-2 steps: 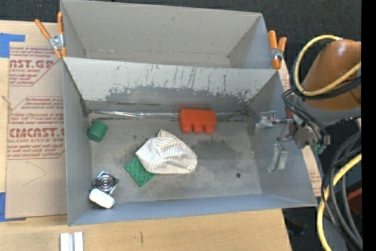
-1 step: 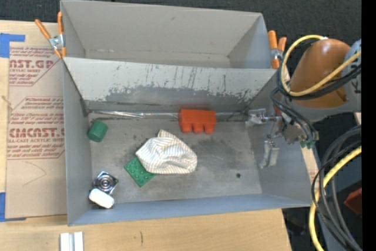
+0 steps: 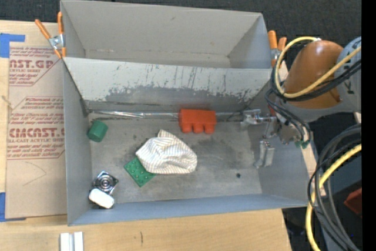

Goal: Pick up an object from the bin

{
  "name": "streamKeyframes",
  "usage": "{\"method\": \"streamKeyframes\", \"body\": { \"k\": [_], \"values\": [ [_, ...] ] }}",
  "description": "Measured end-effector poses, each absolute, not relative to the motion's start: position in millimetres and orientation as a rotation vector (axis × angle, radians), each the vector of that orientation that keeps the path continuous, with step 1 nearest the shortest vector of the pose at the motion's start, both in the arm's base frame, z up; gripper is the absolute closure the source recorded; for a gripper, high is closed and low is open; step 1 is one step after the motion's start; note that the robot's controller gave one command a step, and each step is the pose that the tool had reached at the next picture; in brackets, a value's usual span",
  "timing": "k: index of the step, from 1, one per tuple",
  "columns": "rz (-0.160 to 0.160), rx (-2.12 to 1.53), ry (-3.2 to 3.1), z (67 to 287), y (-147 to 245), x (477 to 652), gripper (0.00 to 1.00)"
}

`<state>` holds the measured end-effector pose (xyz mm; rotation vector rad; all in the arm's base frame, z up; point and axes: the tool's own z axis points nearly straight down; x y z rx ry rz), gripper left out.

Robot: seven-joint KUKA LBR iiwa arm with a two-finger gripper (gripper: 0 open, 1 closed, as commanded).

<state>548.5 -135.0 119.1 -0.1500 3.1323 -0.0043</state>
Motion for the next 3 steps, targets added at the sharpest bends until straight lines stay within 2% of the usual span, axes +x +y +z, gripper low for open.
{"method": "streamKeyframes", "body": {
  "k": [1,2,3],
  "values": [
    [0.007,-0.150,3.149,135.1,-117.5,536.4,0.00],
    [-0.008,-0.286,3.116,161.3,-89.4,573.4,0.00],
    [0.001,-0.321,3.123,141.1,-45.1,575.3,0.00]
  ]
}}
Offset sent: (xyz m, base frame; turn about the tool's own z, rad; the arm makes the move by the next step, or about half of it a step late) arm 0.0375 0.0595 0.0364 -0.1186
